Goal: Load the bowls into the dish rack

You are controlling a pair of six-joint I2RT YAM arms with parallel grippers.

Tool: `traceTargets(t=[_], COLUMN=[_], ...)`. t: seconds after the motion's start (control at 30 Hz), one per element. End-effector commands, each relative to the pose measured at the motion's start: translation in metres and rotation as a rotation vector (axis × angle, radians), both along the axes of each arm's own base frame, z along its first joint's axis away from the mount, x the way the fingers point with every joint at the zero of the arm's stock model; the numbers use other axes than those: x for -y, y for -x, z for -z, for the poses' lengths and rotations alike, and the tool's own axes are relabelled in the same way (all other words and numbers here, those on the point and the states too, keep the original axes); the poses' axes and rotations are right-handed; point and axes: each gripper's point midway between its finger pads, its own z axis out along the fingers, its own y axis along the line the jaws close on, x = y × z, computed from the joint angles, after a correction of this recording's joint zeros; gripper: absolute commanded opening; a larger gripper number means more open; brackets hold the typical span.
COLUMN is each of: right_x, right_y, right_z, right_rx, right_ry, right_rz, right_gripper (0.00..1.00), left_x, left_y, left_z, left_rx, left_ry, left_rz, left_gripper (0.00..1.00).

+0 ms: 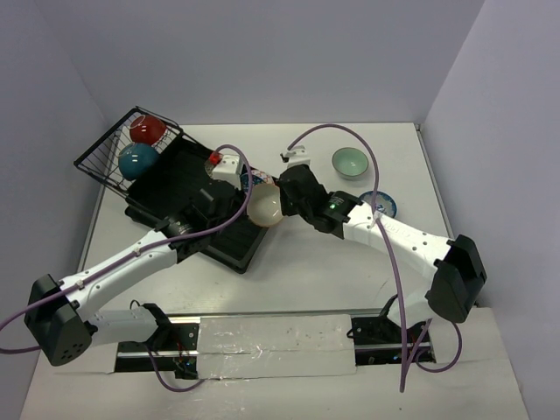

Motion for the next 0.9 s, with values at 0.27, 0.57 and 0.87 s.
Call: traceTargets(t=[0.27,0.57,0.87], right_x=[-0.022,-0.056,-0.109], right_y=[-0.026,-0.053,-0.061], right_z=[-0.060,-0.101,-0.123], right_rx=[0.193,0.439,0.718], right_ry=[0.023,0.287,0.555], right_rz=[0.034,0.040,0.076], right_gripper=[0.00,0.00,0.00], left_x=[-0.041,-0.155,-0.217], left_y=[-0.014,-0.017,0.006], left_z=[-0.025,-0.050,-0.034], left_rx=[-0.060,-0.017,0.001], left_ry=[0.136,0.155,0.157], left_rz=[-0.156,-0.425,-0.624], left_gripper=[0.73,0.93,0.99])
